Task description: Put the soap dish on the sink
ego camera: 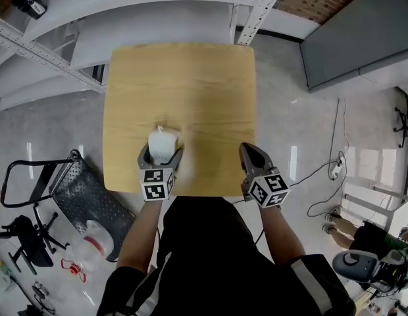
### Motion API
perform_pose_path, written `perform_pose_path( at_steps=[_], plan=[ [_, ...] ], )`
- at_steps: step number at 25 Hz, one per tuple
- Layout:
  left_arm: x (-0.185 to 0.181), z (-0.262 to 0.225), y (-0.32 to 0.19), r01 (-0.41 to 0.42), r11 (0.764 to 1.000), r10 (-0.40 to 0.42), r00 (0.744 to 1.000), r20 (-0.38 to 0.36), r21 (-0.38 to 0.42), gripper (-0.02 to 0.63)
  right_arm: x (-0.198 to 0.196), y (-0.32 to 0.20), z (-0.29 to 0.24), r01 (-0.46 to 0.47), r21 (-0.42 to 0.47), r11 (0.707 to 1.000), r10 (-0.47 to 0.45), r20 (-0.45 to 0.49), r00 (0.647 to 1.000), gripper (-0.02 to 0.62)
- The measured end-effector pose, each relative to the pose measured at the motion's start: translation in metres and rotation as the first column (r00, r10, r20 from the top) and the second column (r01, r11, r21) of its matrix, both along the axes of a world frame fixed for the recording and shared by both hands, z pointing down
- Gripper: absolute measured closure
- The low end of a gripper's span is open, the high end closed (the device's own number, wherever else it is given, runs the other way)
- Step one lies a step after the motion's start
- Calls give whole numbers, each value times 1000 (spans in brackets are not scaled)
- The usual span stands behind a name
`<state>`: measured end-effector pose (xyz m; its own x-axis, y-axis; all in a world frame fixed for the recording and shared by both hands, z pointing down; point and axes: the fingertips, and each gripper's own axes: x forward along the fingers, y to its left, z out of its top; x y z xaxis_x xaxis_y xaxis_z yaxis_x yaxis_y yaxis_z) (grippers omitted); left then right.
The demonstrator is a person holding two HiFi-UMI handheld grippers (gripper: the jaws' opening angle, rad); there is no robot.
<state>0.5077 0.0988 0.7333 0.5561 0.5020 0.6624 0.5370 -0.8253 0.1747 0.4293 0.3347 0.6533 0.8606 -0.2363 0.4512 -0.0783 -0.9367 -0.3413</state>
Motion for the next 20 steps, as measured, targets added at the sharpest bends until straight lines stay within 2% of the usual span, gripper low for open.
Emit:
perform_pose_path(
  at_steps=[7, 11, 16, 20],
  plan=[
    [0, 11, 13, -22, 1000, 22, 1000, 15, 11, 152, 4, -2, 16, -1, 8, 1000, 1, 35, 999, 591],
    [3, 23, 14, -10, 999, 9, 1000, 16, 53, 152, 8, -5, 18, 7, 12, 1000, -7, 37, 999, 591],
    [-9, 41, 20, -13, 995, 6, 998, 67, 103, 151, 0, 4, 15, -7, 7, 1000, 7, 40, 999, 591],
    [-8, 44, 23, -2, 996, -5, 997, 82, 93, 149, -5, 9, 14, -13, 6, 1000, 13, 37, 999, 591]
  ],
)
